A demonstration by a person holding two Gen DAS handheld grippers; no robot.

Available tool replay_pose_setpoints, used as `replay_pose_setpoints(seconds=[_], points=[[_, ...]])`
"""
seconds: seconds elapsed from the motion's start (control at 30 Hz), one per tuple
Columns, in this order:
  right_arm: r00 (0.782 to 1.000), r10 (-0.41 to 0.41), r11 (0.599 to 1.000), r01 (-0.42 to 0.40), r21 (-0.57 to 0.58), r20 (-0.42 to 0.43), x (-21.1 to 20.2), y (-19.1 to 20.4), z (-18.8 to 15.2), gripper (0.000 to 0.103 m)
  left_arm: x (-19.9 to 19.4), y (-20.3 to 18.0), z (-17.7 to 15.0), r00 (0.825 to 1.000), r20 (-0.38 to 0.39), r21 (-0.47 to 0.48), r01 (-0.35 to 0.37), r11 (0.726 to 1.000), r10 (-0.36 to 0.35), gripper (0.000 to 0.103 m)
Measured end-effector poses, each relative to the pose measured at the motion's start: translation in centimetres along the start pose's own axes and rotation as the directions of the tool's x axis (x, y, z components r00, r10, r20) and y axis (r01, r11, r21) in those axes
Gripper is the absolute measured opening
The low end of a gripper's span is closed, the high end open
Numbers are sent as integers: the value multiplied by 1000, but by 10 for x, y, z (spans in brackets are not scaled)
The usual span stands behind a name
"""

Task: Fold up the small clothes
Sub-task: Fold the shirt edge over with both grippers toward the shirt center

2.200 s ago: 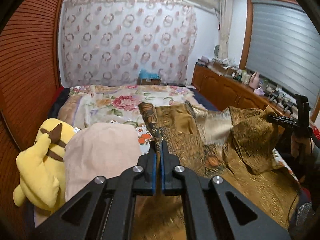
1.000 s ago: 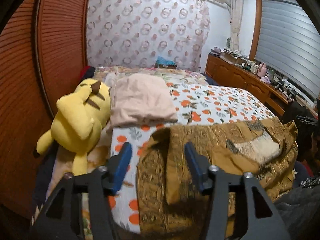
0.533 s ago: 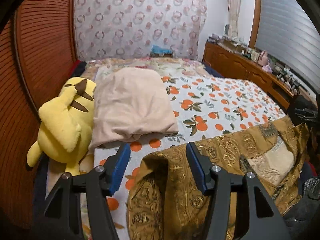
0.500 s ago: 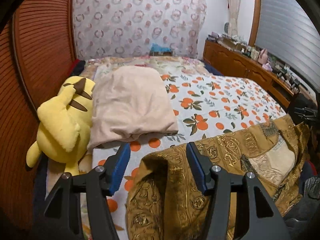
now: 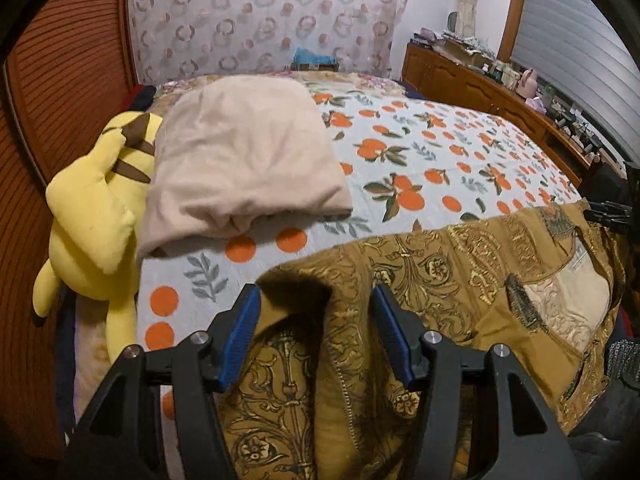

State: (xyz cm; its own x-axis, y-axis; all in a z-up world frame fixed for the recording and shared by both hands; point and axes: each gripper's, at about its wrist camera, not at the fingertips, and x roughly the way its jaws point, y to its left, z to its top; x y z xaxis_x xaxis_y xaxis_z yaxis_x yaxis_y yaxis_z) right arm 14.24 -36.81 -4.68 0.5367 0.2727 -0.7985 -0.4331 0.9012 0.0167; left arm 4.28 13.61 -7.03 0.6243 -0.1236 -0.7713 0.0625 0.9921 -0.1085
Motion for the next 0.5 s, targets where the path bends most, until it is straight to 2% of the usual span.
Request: replay_pose_setpoints(seconds=[0.4, 0.47, 0.5], points=[[1000, 17, 1000, -17, -12, -22, 6, 2, 2, 59, 10, 3, 5, 1000, -7, -5, -7, 1000, 7, 57], [999, 25, 999, -25, -29, -24, 5, 6, 2, 54, 11, 3, 6, 1000, -8, -5, -9, 1000, 9, 57], [999, 31, 999, -32, -40, -23, 5, 9, 1, 45, 12, 3, 7, 1000, -8, -4, -10, 1000, 10, 57]])
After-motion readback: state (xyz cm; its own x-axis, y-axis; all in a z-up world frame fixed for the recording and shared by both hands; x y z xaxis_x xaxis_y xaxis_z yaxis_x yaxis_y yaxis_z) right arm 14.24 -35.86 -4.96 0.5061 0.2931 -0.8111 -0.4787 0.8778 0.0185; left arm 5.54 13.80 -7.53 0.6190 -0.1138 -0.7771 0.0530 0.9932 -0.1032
